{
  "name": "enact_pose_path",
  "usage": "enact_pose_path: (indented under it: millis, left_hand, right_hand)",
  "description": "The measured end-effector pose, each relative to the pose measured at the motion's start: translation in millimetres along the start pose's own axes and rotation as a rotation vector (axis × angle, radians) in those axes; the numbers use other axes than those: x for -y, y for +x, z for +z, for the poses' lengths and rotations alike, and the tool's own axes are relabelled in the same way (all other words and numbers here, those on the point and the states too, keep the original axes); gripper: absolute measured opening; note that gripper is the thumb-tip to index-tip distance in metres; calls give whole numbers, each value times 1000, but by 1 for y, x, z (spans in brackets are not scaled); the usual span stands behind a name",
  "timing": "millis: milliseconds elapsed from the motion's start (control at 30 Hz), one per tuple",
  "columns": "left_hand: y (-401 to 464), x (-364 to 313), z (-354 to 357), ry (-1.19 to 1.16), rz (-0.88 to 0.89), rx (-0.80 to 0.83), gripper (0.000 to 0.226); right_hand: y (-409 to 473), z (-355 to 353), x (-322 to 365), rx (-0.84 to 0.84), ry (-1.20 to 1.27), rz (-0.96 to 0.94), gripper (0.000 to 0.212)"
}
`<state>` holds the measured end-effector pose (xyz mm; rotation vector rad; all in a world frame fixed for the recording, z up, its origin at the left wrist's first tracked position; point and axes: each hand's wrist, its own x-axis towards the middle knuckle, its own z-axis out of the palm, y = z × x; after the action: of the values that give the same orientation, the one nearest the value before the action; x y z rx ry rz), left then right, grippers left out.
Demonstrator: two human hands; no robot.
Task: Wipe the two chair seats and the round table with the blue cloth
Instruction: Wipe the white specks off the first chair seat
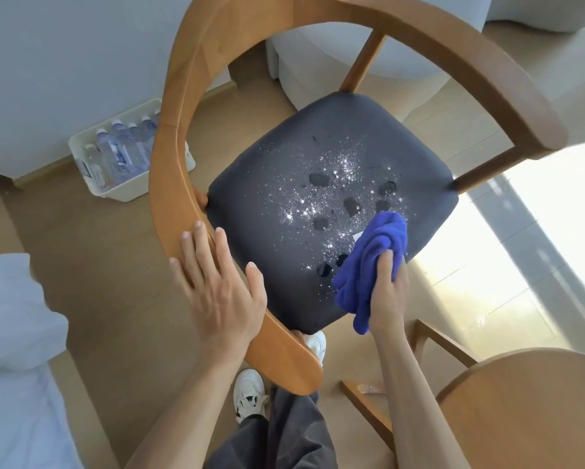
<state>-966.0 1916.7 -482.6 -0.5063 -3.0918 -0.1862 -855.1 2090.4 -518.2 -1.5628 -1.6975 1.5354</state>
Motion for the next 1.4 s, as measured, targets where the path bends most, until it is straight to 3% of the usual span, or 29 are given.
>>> enact_pose_path:
  millis: [67, 200, 267, 467, 667, 833, 1100, 1400]
  left_hand:
    - [0, 0, 0, 2, -1, -3, 63]
    - [1, -1, 1, -3, -7, -11, 65]
    - [1, -1, 2, -11, -3, -18, 65]
    - [1, -1, 2, -8, -6, -10, 65]
    - [0, 0, 4, 12, -3, -3, 65]
    - [-1, 1, 6, -14, 8, -21, 60]
    - [0, -1, 4, -11, -16, -43, 61]
    - [4, -4, 3, -12, -34, -21, 64]
  right_hand:
    - [1, 14, -12, 51, -193, -125, 38]
    - [-7, 51, -58, 196, -936, -379, 58]
    - [-8, 61, -76, 209, -1119, -449, 61]
    - [-3, 60, -91, 306, -1174, -584, 74]
    - [-8, 64, -97, 287, -1160, -651, 68]
    - [-15, 66, -112, 340, -1133, -850, 71]
    - [5, 67, -118, 273, -1079, -1053, 42]
    - [21, 65, -118, 270, -1037, -1096, 43]
